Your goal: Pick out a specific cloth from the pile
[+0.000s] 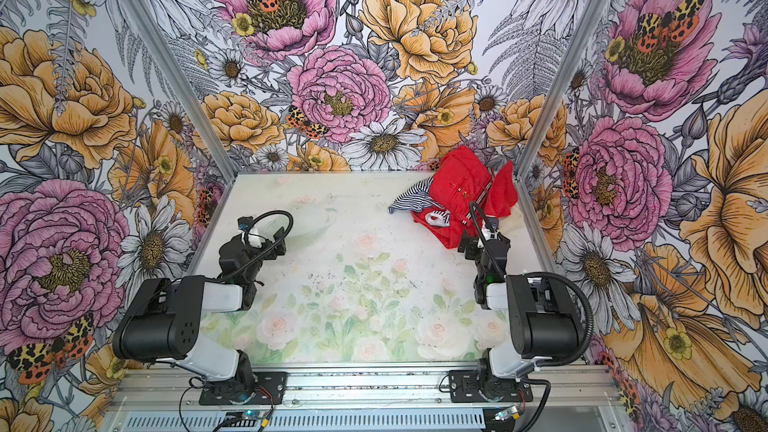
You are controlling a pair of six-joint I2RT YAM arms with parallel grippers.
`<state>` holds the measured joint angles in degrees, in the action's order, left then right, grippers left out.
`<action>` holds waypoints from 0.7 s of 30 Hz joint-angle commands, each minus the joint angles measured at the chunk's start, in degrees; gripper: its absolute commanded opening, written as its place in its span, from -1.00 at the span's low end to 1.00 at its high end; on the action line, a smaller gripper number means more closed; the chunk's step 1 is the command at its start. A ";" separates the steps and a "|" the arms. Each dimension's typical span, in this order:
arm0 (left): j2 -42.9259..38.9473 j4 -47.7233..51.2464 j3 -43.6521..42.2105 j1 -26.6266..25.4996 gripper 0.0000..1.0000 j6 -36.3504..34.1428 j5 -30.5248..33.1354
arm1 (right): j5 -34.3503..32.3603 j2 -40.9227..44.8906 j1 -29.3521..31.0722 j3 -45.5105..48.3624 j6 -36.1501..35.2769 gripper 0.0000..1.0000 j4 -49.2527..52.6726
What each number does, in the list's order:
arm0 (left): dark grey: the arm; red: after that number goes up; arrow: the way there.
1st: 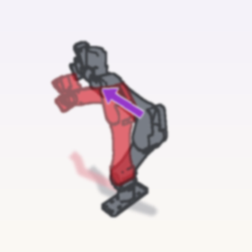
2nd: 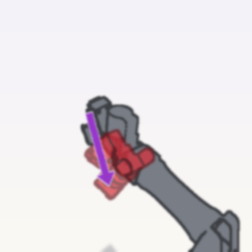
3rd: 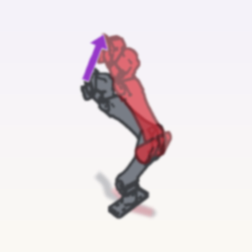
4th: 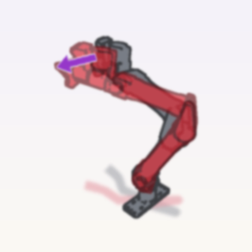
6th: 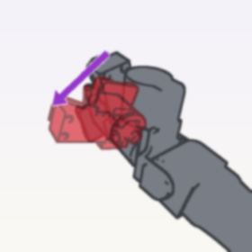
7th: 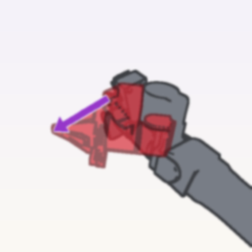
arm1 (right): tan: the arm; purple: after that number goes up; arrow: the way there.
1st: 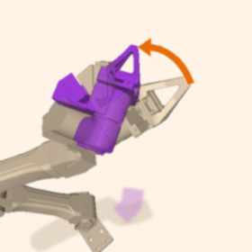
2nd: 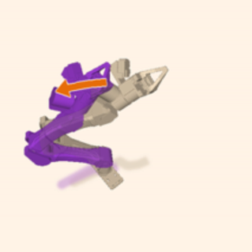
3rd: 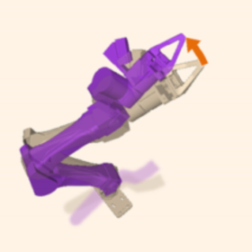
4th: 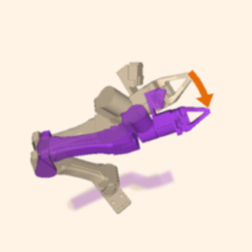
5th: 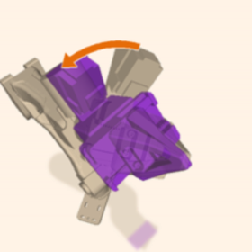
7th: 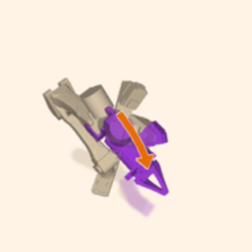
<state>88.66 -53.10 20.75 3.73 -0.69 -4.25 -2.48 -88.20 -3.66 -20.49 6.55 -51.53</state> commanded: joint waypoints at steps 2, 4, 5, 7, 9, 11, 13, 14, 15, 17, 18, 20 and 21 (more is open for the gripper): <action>0.54 -2.60 -0.01 0.81 0.98 1.22 -1.90 | 0.55 0.14 0.55 -1.26 -0.18 0.99 -0.16; 0.54 -2.62 -0.01 0.77 0.98 1.22 -1.90 | 0.42 0.14 0.60 -1.22 -0.18 0.99 -0.12; 0.52 -2.67 -0.01 0.76 0.98 1.22 -1.90 | 0.41 0.15 0.60 -1.22 -0.14 0.99 -0.11; 0.55 -2.66 -0.01 0.75 0.98 1.26 -1.90 | 0.29 0.14 0.65 -1.22 -0.21 0.99 -0.14; 0.52 -2.67 -0.01 0.78 0.98 1.22 -1.90 | 0.28 0.14 0.65 -1.26 -0.23 0.99 -0.12; 0.54 -2.62 -0.01 0.83 0.98 1.19 -1.90 | 0.30 0.13 0.66 -1.16 -0.26 0.97 -0.14; 0.48 -2.70 -0.01 0.80 0.98 1.23 -1.90 | 0.31 0.16 0.68 -1.16 -0.30 0.94 -0.19; 0.55 -2.68 -0.01 0.76 0.98 1.26 -1.90 | -0.02 0.22 0.72 -0.84 -0.16 0.94 -0.73; 0.55 -2.62 -0.01 0.80 0.98 1.22 -1.92 | -0.38 0.36 0.75 -0.06 -0.11 0.94 -2.04; 0.48 -2.76 -0.05 0.76 0.98 1.22 -1.91 | -1.95 1.43 0.84 2.82 0.43 0.95 -6.49; 0.54 -2.72 -0.10 0.74 0.98 1.22 -1.87 | -3.37 3.01 1.04 4.60 0.42 0.95 -8.45; 0.39 -4.38 -0.80 0.69 0.98 1.86 -0.48 | -5.79 9.40 1.93 8.62 0.29 0.98 -10.02; -0.37 -5.41 -1.63 0.61 0.98 2.00 0.45 | -6.55 13.41 2.14 9.66 0.53 0.99 -7.79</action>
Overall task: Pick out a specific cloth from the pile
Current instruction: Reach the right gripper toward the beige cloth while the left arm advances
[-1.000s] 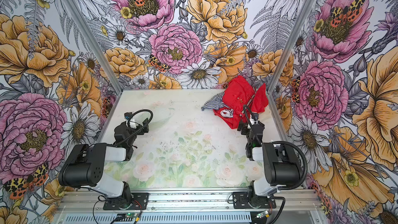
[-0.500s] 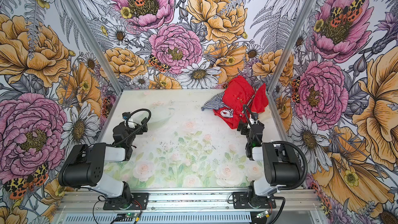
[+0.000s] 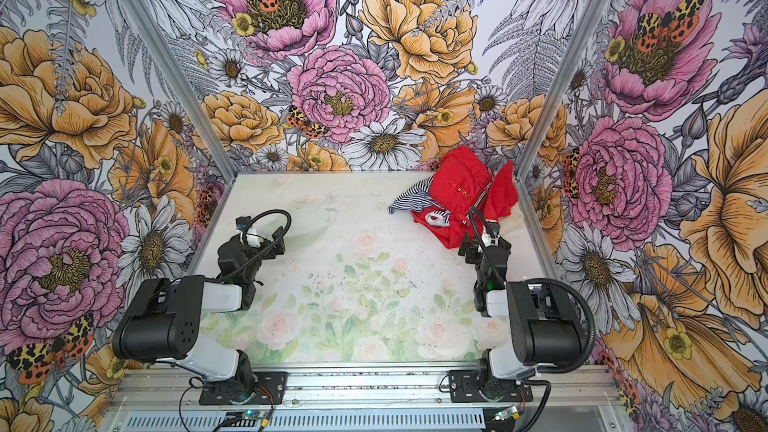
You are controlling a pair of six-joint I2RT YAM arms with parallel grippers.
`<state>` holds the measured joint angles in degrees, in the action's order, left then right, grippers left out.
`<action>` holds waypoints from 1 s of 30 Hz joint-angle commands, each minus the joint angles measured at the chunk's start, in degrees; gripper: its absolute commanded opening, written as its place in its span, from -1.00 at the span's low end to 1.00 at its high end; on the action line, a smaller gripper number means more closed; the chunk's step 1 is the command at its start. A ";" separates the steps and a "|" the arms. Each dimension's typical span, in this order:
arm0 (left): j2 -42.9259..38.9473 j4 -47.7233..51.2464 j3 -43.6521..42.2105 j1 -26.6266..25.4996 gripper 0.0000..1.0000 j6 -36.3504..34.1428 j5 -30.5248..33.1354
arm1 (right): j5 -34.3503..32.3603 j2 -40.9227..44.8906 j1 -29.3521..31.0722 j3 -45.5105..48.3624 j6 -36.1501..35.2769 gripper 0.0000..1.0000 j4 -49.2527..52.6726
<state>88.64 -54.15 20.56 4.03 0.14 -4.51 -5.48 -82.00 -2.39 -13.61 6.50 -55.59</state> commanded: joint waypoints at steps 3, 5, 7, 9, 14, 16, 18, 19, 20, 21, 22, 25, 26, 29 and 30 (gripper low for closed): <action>-8.22 -1.70 -3.84 -3.27 0.98 -1.23 6.91 | -2.29 24.20 1.63 1.49 3.06 0.99 17.25; -16.20 10.06 -1.37 -11.46 0.98 -5.74 19.14 | -2.37 35.48 2.60 -1.48 4.49 0.99 34.68; -22.00 23.53 4.22 -17.31 0.98 -4.84 24.47 | -4.31 44.85 3.65 -2.56 6.37 0.99 46.70; -25.58 33.22 10.12 -22.78 0.98 -3.57 24.97 | -4.74 53.02 4.02 -3.98 8.93 0.99 57.30; -22.25 62.67 34.61 -30.71 0.98 2.38 0.86 | -5.35 57.47 3.59 -10.29 24.05 0.99 76.87; -18.52 74.15 44.38 -35.95 0.98 -0.99 -3.89 | 1.58 50.82 3.26 -12.13 28.59 0.97 79.01; -14.85 83.32 52.14 -43.18 0.98 -6.49 -1.89 | 8.47 41.78 2.93 -13.37 32.44 0.95 78.92; -13.37 86.46 55.17 -47.12 0.98 -10.51 0.13 | 10.67 37.09 2.96 -14.16 33.88 0.84 78.73; -12.29 87.76 56.71 -51.20 0.98 -13.38 4.72 | 11.80 32.91 2.95 -14.72 35.05 0.74 78.07; -11.69 88.31 57.07 -53.90 0.98 -16.10 7.64 | 12.65 30.19 2.94 -14.82 35.62 0.67 76.66; -11.20 88.88 57.16 -56.42 0.98 -19.72 9.38 | 12.42 28.04 2.78 -14.76 36.52 0.62 75.16; -10.47 88.47 55.48 -58.98 0.98 -26.54 9.32 | 10.16 24.74 2.45 -14.95 38.26 0.55 72.36; -10.33 87.70 54.50 -59.02 0.98 -27.43 7.62 | 9.12 24.31 2.33 -14.88 39.07 0.55 71.43; -11.00 82.67 49.27 -59.28 0.98 -29.86 0.38 | 8.44 22.36 0.48 -14.59 40.60 0.42 68.47; -11.53 80.14 46.95 -59.88 0.98 -30.25 -1.05 | 8.25 21.01 -0.13 -14.90 40.57 0.32 67.89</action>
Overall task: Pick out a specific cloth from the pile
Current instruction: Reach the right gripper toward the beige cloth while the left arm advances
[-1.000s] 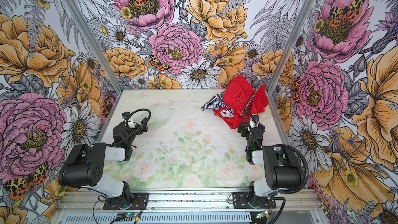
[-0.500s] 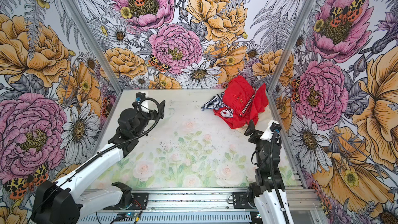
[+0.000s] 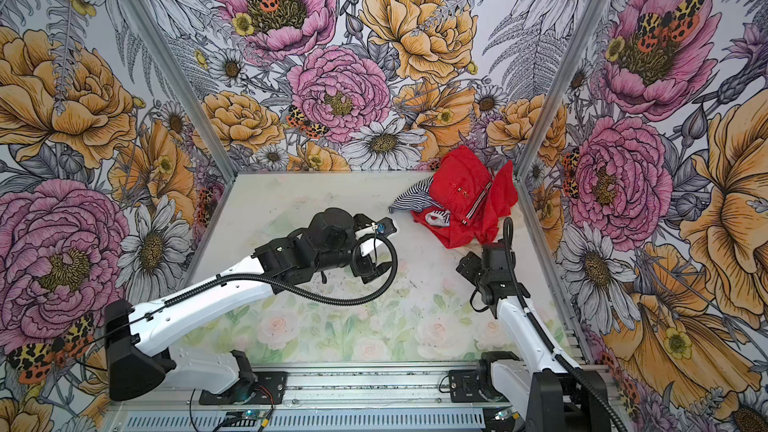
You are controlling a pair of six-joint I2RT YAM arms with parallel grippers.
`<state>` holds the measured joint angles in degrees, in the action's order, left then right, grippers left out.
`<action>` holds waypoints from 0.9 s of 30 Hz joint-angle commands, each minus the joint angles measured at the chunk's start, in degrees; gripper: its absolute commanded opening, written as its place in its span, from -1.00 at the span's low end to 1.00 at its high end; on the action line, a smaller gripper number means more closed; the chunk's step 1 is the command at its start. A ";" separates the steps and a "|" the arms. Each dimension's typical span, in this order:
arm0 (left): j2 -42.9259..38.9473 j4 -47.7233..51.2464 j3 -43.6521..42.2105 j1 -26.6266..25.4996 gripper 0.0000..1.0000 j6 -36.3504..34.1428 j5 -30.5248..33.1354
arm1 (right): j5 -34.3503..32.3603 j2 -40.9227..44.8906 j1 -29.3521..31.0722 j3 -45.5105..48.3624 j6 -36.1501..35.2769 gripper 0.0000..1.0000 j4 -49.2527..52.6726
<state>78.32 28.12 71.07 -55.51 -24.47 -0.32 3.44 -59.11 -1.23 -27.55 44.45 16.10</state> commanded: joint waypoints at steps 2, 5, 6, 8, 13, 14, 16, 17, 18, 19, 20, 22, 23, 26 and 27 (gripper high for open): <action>-2.13 -5.38 -6.79 -2.16 0.98 -7.21 -5.54 | -0.93 -5.05 -2.37 -2.16 2.39 0.26 -4.86; -3.33 -5.71 -7.70 -5.41 0.98 -9.00 -0.72 | 0.06 -10.79 -3.08 -4.37 2.13 0.11 -7.02; -3.95 -6.05 -8.02 -5.70 0.98 -9.12 0.37 | 0.64 -13.02 -3.29 -5.00 2.02 0.10 -8.04; -5.24 -7.40 -8.95 -5.76 0.98 -8.94 1.68 | 1.36 -15.95 -3.68 -6.03 2.11 0.07 -9.79; -6.44 -9.75 -10.69 -5.82 0.98 -9.45 1.31 | 0.12 -19.83 -4.08 -6.44 3.36 0.01 -14.16; -6.36 -9.75 -10.64 -5.87 0.98 -9.63 1.81 | 0.00 -20.61 -4.33 -6.81 3.37 -0.02 -14.16; -6.42 -9.75 -10.77 -5.93 0.98 -10.10 3.06 | 0.10 -22.59 -4.81 -7.16 3.84 -0.10 -14.87; -6.62 -9.75 -10.87 -6.00 0.98 -10.25 3.30 | 0.50 -23.36 -4.97 -7.16 4.01 -0.13 -15.72; -6.83 -9.75 -10.99 -5.93 0.98 -10.38 3.54 | 0.29 -24.07 -5.01 -7.50 4.18 -0.16 -15.98; -6.95 -9.76 -11.06 -5.93 0.98 -10.51 3.66 | -0.10 -24.73 -5.03 -7.85 4.09 -0.21 -16.06; -6.97 -9.78 -11.12 -5.93 0.98 -10.52 3.83 | -0.47 -25.26 -5.06 -8.28 3.87 -0.27 -16.07; -6.66 -9.76 -11.28 -5.93 0.98 -10.76 3.83 | -0.72 -26.41 -5.18 -8.98 3.62 -0.32 -16.10; -6.54 -9.75 -11.31 -6.02 0.98 -10.85 3.83 | -0.72 -26.85 -5.27 -9.30 3.48 -0.33 -16.09; -6.54 -9.75 -11.36 -6.02 0.98 -11.00 3.98 | -0.69 -27.77 -5.38 -10.21 3.24 -0.35 -16.03; -6.77 -9.75 -11.47 -6.02 0.98 -11.04 4.03 | -1.08 -27.96 -5.44 -10.50 3.05 -0.35 -15.92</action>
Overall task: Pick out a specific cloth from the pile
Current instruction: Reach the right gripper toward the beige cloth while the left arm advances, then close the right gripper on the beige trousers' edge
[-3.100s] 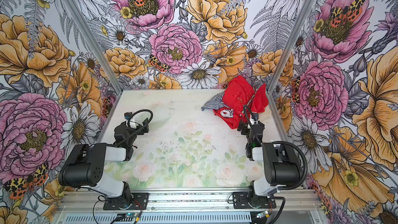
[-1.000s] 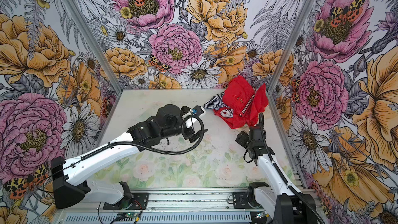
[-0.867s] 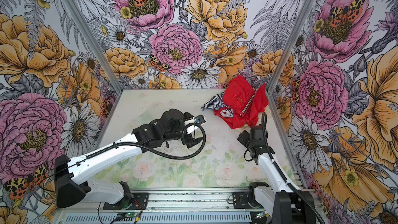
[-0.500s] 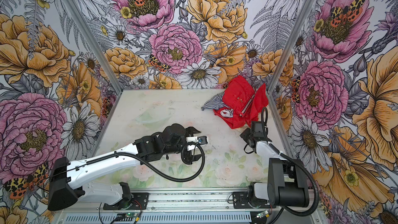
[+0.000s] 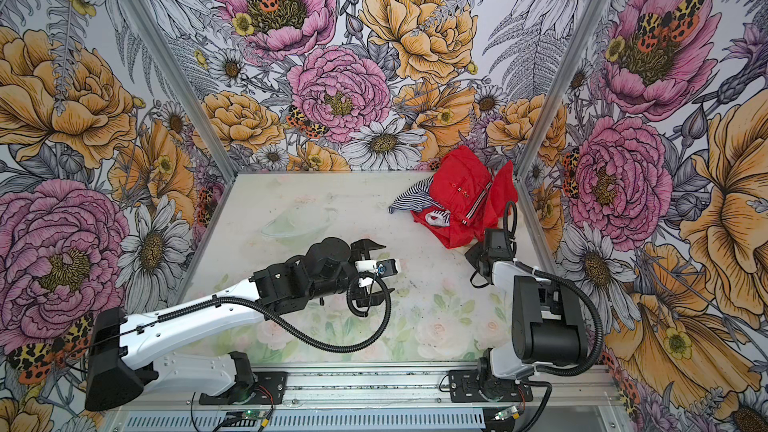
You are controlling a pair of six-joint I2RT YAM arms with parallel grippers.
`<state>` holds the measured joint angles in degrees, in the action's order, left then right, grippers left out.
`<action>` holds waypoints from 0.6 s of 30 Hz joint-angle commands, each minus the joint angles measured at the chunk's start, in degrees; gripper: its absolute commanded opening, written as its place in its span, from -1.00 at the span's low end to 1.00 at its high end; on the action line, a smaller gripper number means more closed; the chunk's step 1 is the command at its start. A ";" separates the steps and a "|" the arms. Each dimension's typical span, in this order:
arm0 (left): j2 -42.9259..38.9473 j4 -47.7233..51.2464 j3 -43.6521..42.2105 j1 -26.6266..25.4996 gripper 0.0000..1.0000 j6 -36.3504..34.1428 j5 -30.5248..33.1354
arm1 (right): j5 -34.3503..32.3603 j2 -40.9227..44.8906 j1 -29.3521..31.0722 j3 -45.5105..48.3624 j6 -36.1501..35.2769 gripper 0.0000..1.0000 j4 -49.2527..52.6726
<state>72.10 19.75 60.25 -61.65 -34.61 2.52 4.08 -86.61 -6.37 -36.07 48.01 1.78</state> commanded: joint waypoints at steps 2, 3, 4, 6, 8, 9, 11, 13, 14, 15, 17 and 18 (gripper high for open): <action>-0.73 -1.38 -0.65 0.12 0.98 -0.99 1.16 | -2.19 -1.13 -0.36 -2.82 -0.97 -0.35 -1.17; -0.74 -1.38 -0.66 0.14 0.98 -0.99 1.12 | -2.40 -1.48 -0.40 -3.23 -1.27 -0.35 -0.87; -0.72 -1.38 -0.70 0.11 0.98 -1.05 1.10 | -2.42 -1.95 -0.40 -3.66 -1.48 -0.35 -0.52; -0.53 -1.38 -0.75 0.12 0.98 -1.15 1.08 | -2.66 -2.57 -0.57 -4.08 -1.72 -0.35 -0.29; -0.53 -1.38 -0.75 0.10 0.98 -1.17 1.09 | -3.00 -3.01 -0.67 -4.22 -1.69 -0.36 -0.29; -0.54 -1.37 -0.75 0.09 0.98 -1.17 0.99 | -3.14 -3.32 -0.79 -4.33 -1.79 -0.36 -0.29; -0.67 -1.38 -0.75 0.09 0.98 -1.17 0.90 | -2.87 -4.17 -0.90 -4.77 -2.20 -0.42 -0.33; -0.72 -1.38 -0.75 0.12 0.98 -1.21 0.99 | -2.00 -5.33 -1.12 -5.38 -2.46 -0.52 -0.29; -0.71 -1.38 -0.75 0.12 0.98 -1.21 0.99 | -1.63 -5.92 -1.10 -5.68 -2.52 -0.58 -0.33; -0.73 -1.38 -0.77 0.08 0.98 -1.23 0.99 | -1.62 -6.33 -1.19 -5.83 -2.48 -0.63 -0.29; -0.73 -1.38 -0.75 0.07 0.98 -1.26 1.08 | -1.37 -6.77 -1.25 -5.94 -2.48 -0.80 -0.46; -0.79 -1.31 -0.80 0.12 0.98 -1.33 1.16 | -1.27 -6.88 -1.24 -5.94 -2.43 -0.89 -0.58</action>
<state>72.10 19.59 60.18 -61.65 -35.00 2.57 2.83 -92.71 -7.22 -40.62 46.17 1.85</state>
